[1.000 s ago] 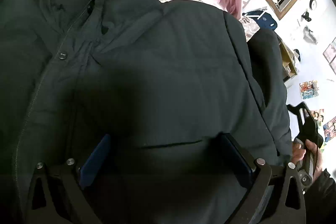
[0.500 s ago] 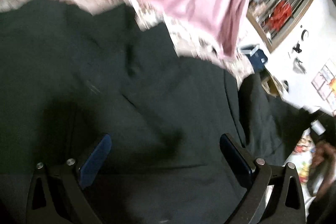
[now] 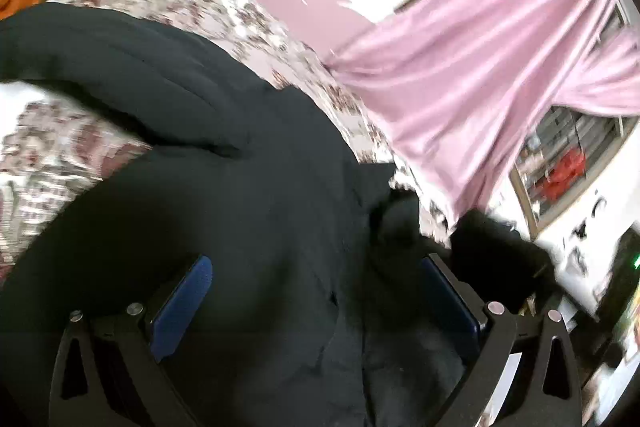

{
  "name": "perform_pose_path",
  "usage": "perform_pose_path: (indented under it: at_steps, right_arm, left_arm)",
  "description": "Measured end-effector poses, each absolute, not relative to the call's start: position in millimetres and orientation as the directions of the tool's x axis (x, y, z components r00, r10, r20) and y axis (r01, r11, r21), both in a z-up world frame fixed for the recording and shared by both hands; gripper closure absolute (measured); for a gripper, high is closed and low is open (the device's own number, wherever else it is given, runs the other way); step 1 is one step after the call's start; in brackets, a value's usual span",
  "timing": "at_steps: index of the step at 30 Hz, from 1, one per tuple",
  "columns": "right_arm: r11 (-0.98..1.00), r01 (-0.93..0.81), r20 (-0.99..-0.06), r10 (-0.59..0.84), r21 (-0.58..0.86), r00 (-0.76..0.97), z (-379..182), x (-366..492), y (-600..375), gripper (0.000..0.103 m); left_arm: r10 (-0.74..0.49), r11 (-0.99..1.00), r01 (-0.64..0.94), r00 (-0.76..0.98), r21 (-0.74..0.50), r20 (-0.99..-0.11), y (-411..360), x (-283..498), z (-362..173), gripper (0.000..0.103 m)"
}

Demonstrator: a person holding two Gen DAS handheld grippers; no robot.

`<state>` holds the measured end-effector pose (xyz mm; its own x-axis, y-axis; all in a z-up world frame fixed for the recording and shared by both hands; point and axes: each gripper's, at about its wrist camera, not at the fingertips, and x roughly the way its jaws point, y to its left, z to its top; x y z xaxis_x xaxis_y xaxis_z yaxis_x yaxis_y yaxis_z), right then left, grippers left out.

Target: Fold large clothes

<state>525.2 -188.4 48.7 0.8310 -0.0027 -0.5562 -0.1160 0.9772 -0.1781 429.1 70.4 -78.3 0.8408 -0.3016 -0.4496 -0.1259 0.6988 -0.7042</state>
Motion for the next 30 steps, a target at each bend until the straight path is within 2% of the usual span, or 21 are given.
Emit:
perform_pose_path:
  at_steps: [1, 3, 4, 5, 8, 10, 15, 18, 21, 25, 27, 30]
  right_arm:
    - [0.962, -0.174, -0.608, 0.011, -0.210, 0.794, 33, 527, -168, 0.090]
    - [0.929, -0.277, -0.697, 0.029, -0.246, 0.717, 3, 517, -138, 0.072]
    - [0.902, -0.344, -0.753, 0.034, -0.259, 0.657, -20, 514, -124, 0.047]
    - [0.876, -0.400, -0.803, 0.024, -0.270, 0.595, -44, 508, -114, 0.029]
    - [0.831, -0.471, -0.856, -0.014, -0.298, 0.517, -95, 475, -102, 0.029]
    - [0.832, -0.461, -0.861, -0.036, -0.307, 0.508, -107, 452, -104, 0.029]
    - [0.935, -0.316, -0.847, 0.031, -0.163, 0.530, -103, 385, -148, 0.026]
    - [0.975, -0.198, -0.782, 0.048, -0.097, 0.622, -86, 340, -182, 0.022]
    - [0.998, -0.018, -0.711, -0.030, -0.061, 0.702, -71, 306, -224, 0.020]
    - [0.955, 0.271, -0.632, -0.137, 0.121, 0.763, -64, 266, -290, 0.013]
    - [0.918, 0.340, -0.611, -0.151, 0.206, 0.777, -76, 255, -304, 0.012]
    - [0.898, 0.366, -0.616, -0.148, 0.244, 0.774, -88, 255, -313, 0.012]
  left_arm:
    - [-0.298, 0.699, -0.132, 0.840, -0.703, -0.454, 72, 428, -79, 0.000]
    - [-0.310, 0.692, -0.133, 0.833, -0.709, -0.459, 74, 426, -84, 0.000]
    - [-0.319, 0.689, -0.134, 0.827, -0.712, -0.464, 74, 428, -86, 0.000]
    - [-0.326, 0.687, -0.135, 0.821, -0.714, -0.469, 74, 430, -89, 0.000]
    - [-0.336, 0.700, -0.127, 0.810, -0.703, -0.481, 72, 433, -91, 0.000]
    - [-0.349, 0.707, -0.110, 0.805, -0.698, -0.481, 67, 435, -91, 0.000]
    - [-0.381, 0.739, -0.051, 0.791, -0.671, -0.479, 50, 441, -87, 0.000]
    - [-0.396, 0.797, 0.038, 0.786, -0.603, -0.474, 26, 439, -76, 0.000]
    - [-0.396, 0.873, 0.146, 0.768, -0.465, -0.503, -14, 436, -67, 0.000]
    - [-0.389, 0.921, 0.293, 0.718, -0.255, -0.578, -79, 437, -71, 0.000]
    - [-0.367, 0.923, 0.359, 0.716, -0.138, -0.593, -107, 434, -72, 0.000]
    - [-0.311, 0.896, 0.436, 0.755, 0.088, -0.577, -151, 425, -75, 0.000]
